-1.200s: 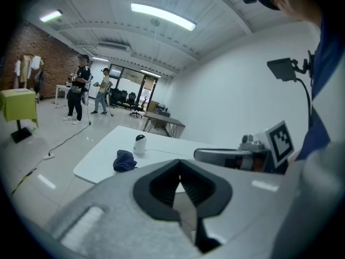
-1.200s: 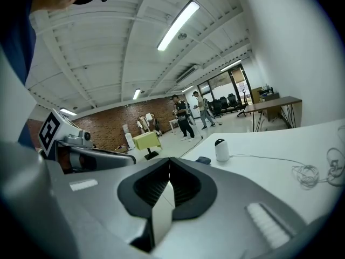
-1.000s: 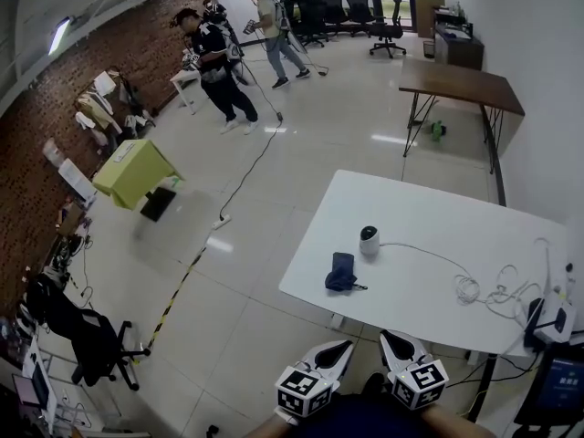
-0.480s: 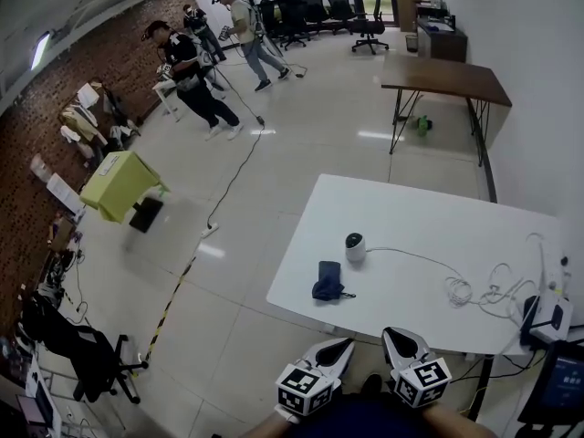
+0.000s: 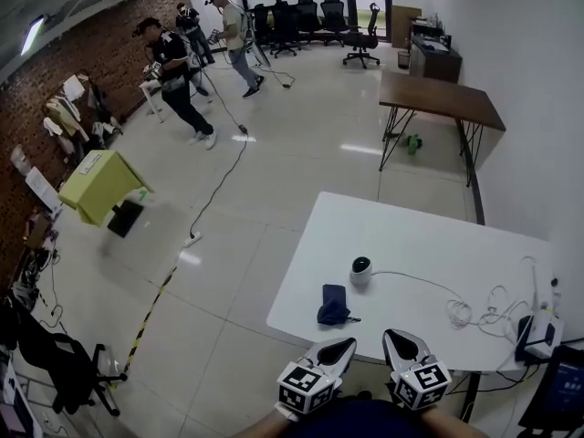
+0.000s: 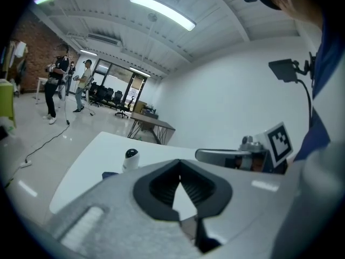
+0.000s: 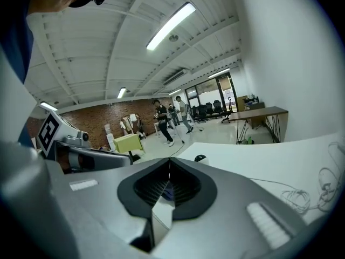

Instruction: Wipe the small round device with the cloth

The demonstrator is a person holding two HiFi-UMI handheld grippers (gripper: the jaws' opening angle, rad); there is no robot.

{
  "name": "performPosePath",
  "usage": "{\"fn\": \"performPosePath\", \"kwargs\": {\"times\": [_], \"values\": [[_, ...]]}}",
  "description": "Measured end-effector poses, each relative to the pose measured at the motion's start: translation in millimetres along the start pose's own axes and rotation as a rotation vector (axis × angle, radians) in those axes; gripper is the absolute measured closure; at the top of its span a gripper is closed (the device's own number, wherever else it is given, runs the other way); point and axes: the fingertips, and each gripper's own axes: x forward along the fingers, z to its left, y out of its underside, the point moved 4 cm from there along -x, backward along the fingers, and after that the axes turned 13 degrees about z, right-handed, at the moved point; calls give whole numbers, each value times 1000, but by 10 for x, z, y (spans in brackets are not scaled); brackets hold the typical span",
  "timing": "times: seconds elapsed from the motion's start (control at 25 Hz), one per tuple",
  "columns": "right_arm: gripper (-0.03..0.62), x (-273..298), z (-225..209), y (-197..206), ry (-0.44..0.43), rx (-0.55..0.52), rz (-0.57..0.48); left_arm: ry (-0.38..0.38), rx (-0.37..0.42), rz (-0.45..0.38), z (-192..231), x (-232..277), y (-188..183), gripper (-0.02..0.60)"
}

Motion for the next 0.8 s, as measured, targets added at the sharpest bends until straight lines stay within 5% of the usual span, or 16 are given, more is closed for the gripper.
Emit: {"fn": "performPosePath", "kwargs": {"times": [0.8], "values": [[583, 588, 488, -185, 81, -97, 86, 109, -96, -11, 831, -199, 44, 578]]}}
